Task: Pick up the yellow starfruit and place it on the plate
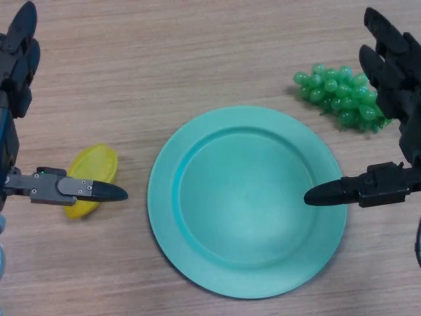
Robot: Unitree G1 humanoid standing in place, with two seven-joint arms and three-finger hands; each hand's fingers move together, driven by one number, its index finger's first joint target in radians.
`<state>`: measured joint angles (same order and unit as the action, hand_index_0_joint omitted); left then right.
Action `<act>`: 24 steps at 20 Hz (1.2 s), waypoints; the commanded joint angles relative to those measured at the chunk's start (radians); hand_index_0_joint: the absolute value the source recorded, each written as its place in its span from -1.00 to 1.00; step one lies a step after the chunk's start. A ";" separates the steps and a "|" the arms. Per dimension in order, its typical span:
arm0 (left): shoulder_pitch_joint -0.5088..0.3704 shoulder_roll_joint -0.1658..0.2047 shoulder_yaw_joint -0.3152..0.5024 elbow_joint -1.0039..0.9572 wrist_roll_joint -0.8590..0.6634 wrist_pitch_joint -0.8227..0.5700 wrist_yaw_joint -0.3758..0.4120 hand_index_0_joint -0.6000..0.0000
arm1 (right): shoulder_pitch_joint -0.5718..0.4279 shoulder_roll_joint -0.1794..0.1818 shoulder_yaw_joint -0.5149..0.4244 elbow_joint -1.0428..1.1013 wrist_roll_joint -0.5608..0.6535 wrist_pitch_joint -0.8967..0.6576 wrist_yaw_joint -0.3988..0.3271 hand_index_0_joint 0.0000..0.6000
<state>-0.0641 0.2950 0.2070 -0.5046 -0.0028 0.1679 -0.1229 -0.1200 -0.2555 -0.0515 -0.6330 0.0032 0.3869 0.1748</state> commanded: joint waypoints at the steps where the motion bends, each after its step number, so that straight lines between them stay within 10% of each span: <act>1: -0.029 0.033 0.055 -0.052 0.063 -0.143 0.029 1.00 | -0.017 -0.026 -0.061 -0.057 0.015 -0.162 0.002 -1.00; 15: -0.048 0.046 0.050 0.032 0.083 -0.118 0.019 1.00 | 0.033 -0.011 -0.054 -0.024 0.015 -0.186 0.016 -1.00; 24: -0.037 0.037 -0.033 0.170 0.414 0.035 -0.006 1.00 | 0.048 -0.018 -0.080 -0.059 0.079 -0.109 0.008 -1.00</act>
<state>-0.0817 0.3004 0.1209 -0.2790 0.3808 0.2662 -0.1606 -0.0472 -0.2551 -0.0798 -0.6222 0.0465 0.3694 0.2001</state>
